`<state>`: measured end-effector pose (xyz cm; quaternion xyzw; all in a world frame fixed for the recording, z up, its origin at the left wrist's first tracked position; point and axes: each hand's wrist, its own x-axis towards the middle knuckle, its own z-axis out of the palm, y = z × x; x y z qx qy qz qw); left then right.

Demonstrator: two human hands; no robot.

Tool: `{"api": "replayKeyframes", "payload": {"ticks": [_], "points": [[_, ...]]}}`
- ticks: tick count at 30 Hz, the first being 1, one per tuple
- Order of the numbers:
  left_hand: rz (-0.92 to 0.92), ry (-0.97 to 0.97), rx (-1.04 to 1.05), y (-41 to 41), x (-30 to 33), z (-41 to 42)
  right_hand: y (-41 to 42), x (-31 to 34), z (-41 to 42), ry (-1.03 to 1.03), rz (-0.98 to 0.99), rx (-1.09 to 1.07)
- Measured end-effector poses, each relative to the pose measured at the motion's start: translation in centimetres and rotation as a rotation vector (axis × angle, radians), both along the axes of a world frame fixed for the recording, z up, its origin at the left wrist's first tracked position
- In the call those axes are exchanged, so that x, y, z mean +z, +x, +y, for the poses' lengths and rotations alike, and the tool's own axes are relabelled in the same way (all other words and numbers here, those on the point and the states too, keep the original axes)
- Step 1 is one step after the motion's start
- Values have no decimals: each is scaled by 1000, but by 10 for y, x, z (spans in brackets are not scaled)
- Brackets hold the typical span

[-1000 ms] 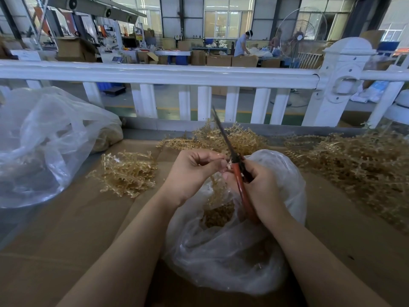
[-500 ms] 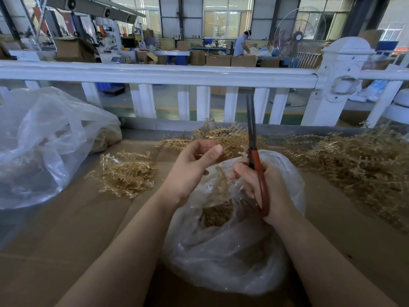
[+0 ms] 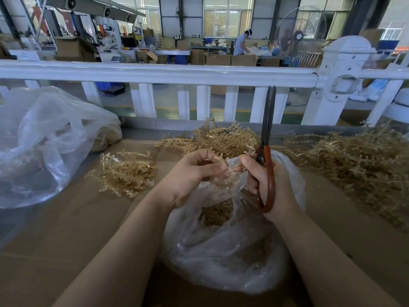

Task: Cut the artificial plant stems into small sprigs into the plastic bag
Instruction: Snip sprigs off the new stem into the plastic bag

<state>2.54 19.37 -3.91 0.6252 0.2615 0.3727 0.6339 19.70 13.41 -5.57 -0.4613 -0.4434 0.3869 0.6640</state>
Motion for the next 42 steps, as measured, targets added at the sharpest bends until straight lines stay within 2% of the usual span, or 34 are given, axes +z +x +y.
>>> {"api": "replayKeyframes", "payload": {"ticks": [6, 17, 30, 42], "points": [[136, 12, -26, 1, 3, -6, -1, 0, -2, 3, -62, -42], [-92, -209, 7, -5, 9, -1, 0, -2, -1, 3, -14, 111], [66, -29, -25, -10, 13, -3, -2, 0, 0, -22, 104, 90], [202, -33, -28, -8, 14, -4, -2, 0, 1, -35, 125, 80]]}}
